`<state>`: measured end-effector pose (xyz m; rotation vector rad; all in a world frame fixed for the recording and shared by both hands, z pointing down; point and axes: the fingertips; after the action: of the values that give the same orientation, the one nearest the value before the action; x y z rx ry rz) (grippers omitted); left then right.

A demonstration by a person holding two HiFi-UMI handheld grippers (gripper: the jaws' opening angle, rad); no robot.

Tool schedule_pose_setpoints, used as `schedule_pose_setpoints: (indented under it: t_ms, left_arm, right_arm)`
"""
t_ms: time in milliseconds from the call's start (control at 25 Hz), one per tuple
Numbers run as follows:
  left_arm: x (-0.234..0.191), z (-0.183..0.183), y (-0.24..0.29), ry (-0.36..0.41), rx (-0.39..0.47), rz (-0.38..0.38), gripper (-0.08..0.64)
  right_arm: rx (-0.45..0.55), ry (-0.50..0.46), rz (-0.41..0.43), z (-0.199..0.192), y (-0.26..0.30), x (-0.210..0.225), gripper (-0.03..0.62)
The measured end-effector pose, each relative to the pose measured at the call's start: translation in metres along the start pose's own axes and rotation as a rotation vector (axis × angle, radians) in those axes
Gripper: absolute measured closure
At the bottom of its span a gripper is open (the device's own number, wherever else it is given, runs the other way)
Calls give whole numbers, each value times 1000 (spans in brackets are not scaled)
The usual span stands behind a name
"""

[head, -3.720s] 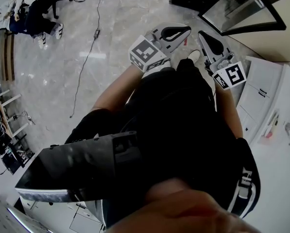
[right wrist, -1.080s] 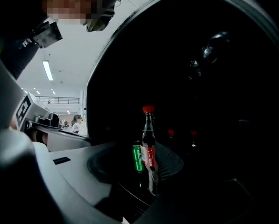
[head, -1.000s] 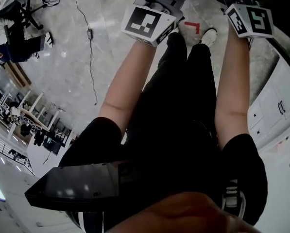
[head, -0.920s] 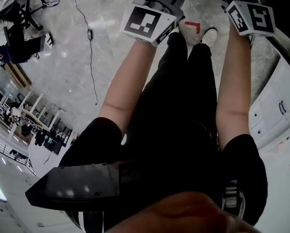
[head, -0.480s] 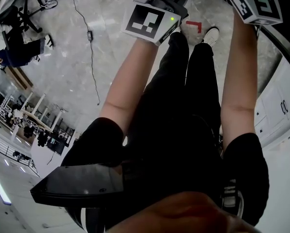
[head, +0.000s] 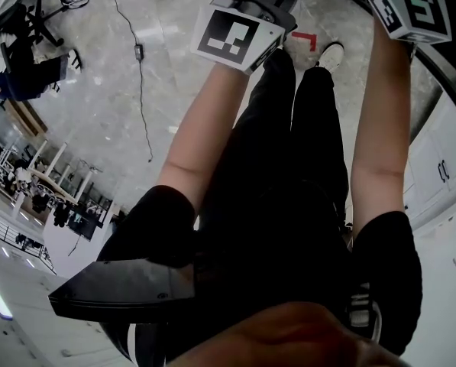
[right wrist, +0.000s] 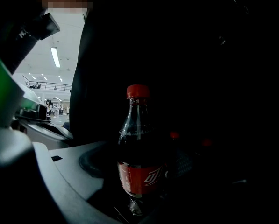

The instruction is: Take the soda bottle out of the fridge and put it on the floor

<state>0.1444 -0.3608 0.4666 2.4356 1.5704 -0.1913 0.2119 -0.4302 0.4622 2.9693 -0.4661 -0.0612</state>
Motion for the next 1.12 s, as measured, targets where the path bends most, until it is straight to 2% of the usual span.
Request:
schedule_pose_setpoints:
  t_ms: [320,640,840,960,1120]
  left_arm:
    - [14,1,-20,11,12,56,559]
    - [44,-19,-50,-7,-10,171,559]
    - [55,-37,-76,-20,-25,256,558]
    - [57,-49,-101,-26,-5,299,559]
    - [58,-75,-121,-54,-22,353,559]
  right_arm:
    - [22,11,104,10,-37,-37,279]
    - [58,13,263,10,-85,-82,279]
    - [32,41,344,-6,-109,-106,279]
    - [-15,42,389,-30,-119,-128,279]
    - [-48,42,437,-60,-125,-150,279]
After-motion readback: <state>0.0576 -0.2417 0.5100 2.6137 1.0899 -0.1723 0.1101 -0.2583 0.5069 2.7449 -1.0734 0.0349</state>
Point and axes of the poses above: the fingertips, and each gripper's own axes: y forward along the fingers, x to its right, z out of its top, and after that the axes turned 2 degrees about -z, right-handed
